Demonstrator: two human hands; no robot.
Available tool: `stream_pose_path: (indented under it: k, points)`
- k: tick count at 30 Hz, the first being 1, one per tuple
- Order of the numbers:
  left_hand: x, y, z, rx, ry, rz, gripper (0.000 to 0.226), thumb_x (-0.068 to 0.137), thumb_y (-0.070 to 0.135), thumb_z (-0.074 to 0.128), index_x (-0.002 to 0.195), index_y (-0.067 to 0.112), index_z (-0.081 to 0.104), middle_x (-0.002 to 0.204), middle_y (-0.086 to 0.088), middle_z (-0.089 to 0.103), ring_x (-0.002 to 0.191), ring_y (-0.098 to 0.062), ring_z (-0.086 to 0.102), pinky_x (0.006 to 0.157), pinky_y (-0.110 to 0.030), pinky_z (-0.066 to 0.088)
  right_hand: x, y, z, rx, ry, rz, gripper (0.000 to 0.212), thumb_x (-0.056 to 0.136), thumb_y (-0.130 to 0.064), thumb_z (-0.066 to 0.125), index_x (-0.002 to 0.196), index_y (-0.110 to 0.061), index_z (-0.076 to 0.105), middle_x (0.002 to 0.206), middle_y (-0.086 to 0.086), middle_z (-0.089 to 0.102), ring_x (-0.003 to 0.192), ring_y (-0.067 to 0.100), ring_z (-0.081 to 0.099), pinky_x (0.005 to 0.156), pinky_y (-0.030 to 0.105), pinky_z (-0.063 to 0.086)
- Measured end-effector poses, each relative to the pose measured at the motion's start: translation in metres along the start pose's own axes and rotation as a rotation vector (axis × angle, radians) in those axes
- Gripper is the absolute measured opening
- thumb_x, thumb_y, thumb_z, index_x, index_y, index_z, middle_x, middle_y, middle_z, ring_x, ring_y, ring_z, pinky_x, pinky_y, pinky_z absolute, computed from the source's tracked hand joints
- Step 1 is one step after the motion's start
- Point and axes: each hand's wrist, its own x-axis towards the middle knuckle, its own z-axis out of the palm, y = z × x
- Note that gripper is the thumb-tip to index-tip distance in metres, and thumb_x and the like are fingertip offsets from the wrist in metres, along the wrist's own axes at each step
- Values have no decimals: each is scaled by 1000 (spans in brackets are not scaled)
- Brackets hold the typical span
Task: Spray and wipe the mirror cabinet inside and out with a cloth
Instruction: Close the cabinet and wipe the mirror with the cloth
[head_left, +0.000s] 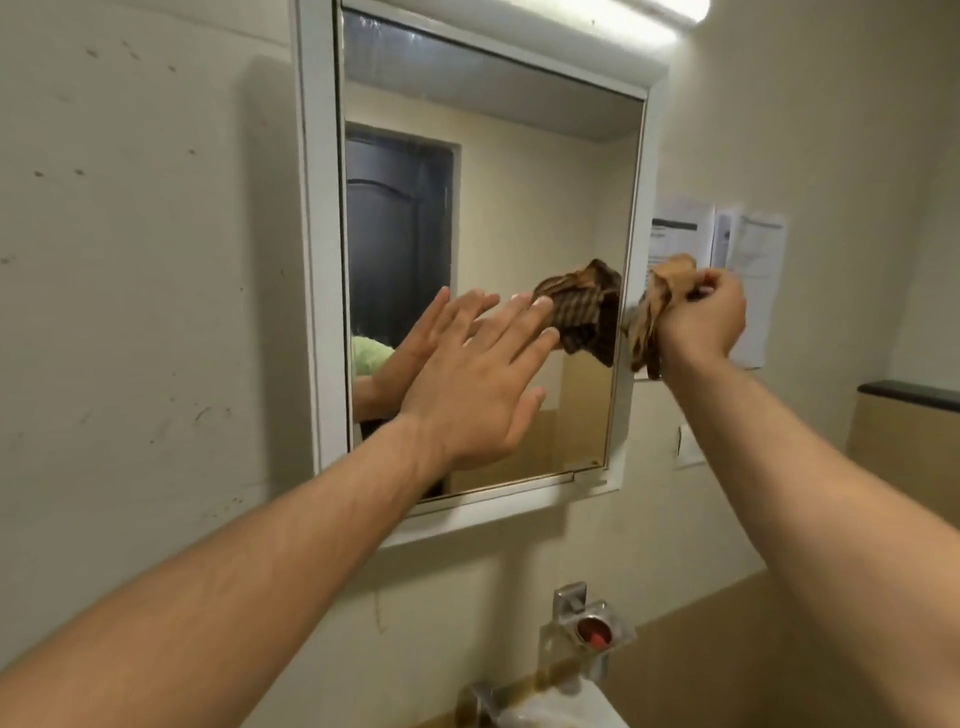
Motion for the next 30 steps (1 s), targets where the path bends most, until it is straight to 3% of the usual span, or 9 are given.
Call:
stream_pose_path:
  k: [3, 5, 7, 11, 14, 19, 22, 24, 30]
  points:
    - [34, -13, -14, 34, 3, 2, 67, 101, 51, 34, 160, 20, 32, 171, -9, 22, 158, -28, 16, 129, -54, 7, 39, -49, 34, 622, 36, 296, 44, 90, 0, 47, 51, -20, 47, 46, -2, 52, 43, 17, 53, 39, 16, 39]
    - [51, -24, -18, 44, -4, 18, 68, 102, 51, 34, 162, 20, 26, 171, -9, 18, 159, -28, 15, 129, -49, 7, 69, -76, 59, 688, 64, 282, 37, 90, -6, 49, 56, -18, 48, 50, 4, 53, 44, 22, 54, 42, 20, 41]
    - [63, -34, -21, 69, -7, 59, 70, 103, 52, 31, 164, 20, 18, 173, -8, 11, 160, -27, 10, 128, -45, 6, 92, -90, 82, 463, -13, 91, 29, 97, -12, 50, 70, -11, 63, 64, 2, 61, 51, 13, 60, 48, 21, 46]
    - [86, -40, -26, 102, 16, 114, 72, 103, 52, 32, 164, 19, 15, 173, -7, 8, 160, -25, 9, 123, -40, -1, 85, -55, 113, -366, -108, -559, 33, 104, -23, 43, 132, -13, 57, 140, 7, 56, 127, 20, 56, 109, 34, 44]
    - [99, -36, -28, 69, -2, 131, 73, 101, 54, 29, 164, 18, 16, 173, -6, 10, 160, -24, 10, 124, -39, -1, 51, -4, 97, -456, -103, -526, 54, 106, -33, 46, 156, -17, 34, 169, 7, 26, 155, 26, 27, 126, 44, 23]
    - [111, -23, -22, 13, -21, 135, 71, 104, 54, 26, 165, 18, 14, 174, -6, 8, 160, -23, 8, 122, -36, -5, -18, 78, 31, -454, -373, -285, 70, 105, -39, 45, 164, -31, 7, 174, 0, 8, 159, 26, 14, 129, 50, 16]
    - [113, -15, -13, -6, -31, 148, 71, 105, 53, 29, 165, 19, 12, 174, -5, 6, 160, -23, 6, 122, -37, -6, -7, 54, 26, -270, -441, -149, 41, 100, -48, 35, 139, -36, 31, 146, 10, 48, 132, 33, 53, 110, 61, 45]
    - [113, -12, -9, -44, -19, 127, 73, 104, 53, 35, 165, 19, 13, 173, -5, 9, 160, -22, 9, 123, -36, -4, 27, 13, 45, -159, -444, -161, 28, 104, -49, 36, 130, -44, 29, 137, 7, 53, 118, 27, 60, 102, 59, 52]
    - [96, -17, -5, -132, 32, 34, 75, 99, 50, 42, 162, 15, 22, 170, -8, 23, 157, -23, 20, 127, -38, 10, 41, 27, 71, -359, -307, -321, 58, 107, -32, 39, 161, -27, 20, 163, 2, 33, 147, 26, 37, 123, 54, 30]
